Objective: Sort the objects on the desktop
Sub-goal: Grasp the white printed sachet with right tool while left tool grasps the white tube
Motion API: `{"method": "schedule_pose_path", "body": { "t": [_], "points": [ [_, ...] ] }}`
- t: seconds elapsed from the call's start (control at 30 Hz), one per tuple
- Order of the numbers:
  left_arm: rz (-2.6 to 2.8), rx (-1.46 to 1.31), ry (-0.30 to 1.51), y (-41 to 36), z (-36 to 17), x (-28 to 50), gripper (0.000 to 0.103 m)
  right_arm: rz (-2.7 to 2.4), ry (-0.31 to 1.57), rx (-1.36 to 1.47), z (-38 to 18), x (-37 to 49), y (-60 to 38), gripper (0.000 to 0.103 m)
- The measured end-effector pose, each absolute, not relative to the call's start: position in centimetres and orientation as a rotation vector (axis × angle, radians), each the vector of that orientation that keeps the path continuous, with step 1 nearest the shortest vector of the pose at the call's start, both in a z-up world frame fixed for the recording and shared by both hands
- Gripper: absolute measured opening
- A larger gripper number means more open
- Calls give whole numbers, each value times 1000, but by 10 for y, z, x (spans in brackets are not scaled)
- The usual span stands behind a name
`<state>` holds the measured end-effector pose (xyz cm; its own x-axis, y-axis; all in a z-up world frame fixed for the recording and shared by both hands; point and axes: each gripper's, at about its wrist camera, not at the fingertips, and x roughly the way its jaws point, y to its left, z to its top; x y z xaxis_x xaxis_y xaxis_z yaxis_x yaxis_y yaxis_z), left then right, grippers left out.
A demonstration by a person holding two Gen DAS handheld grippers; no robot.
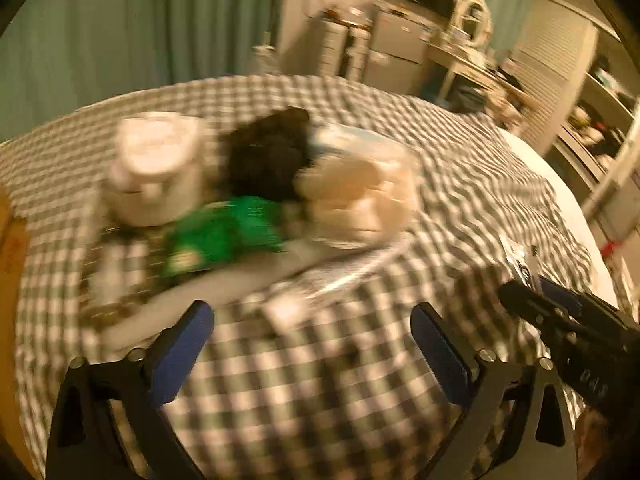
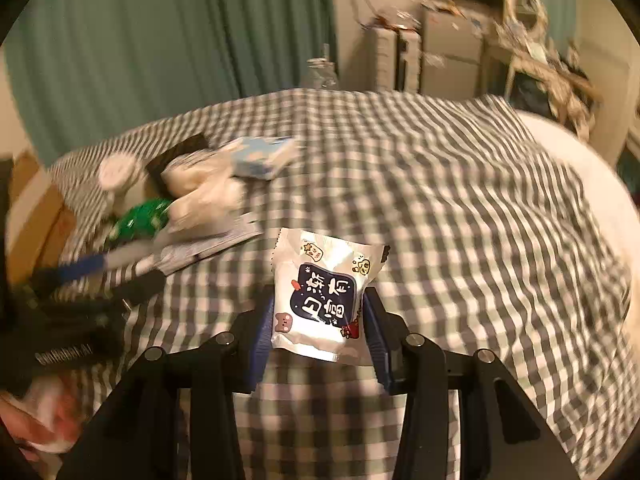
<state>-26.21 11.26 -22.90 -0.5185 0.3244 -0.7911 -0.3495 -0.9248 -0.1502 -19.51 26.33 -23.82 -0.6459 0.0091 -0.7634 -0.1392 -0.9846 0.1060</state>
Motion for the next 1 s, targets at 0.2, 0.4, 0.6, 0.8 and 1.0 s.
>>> {"method": "schedule_pose_path", "body": {
  "t": [0.2, 0.4, 0.6, 0.8, 1.0],
  "points": [
    [2373, -1295, 143, 133, -238, -273, 83, 2780, 357, -1262, -231, -192, 280, 42],
    [2240, -1319, 148, 144, -237, -253, 59, 2796, 349, -1251, -225, -193, 285, 42],
    [2255, -1348, 122, 160, -235, -280, 60, 2780, 375, -1241, -225, -193, 292, 43],
    [2185, -1354, 107, 164, -230, -294, 24, 2772, 404, -1246, -229, -194, 295, 43],
    [2154, -1303, 77, 164, -207, -254, 24, 2776, 392, -1244, -223, -188, 295, 43]
  ]
}}
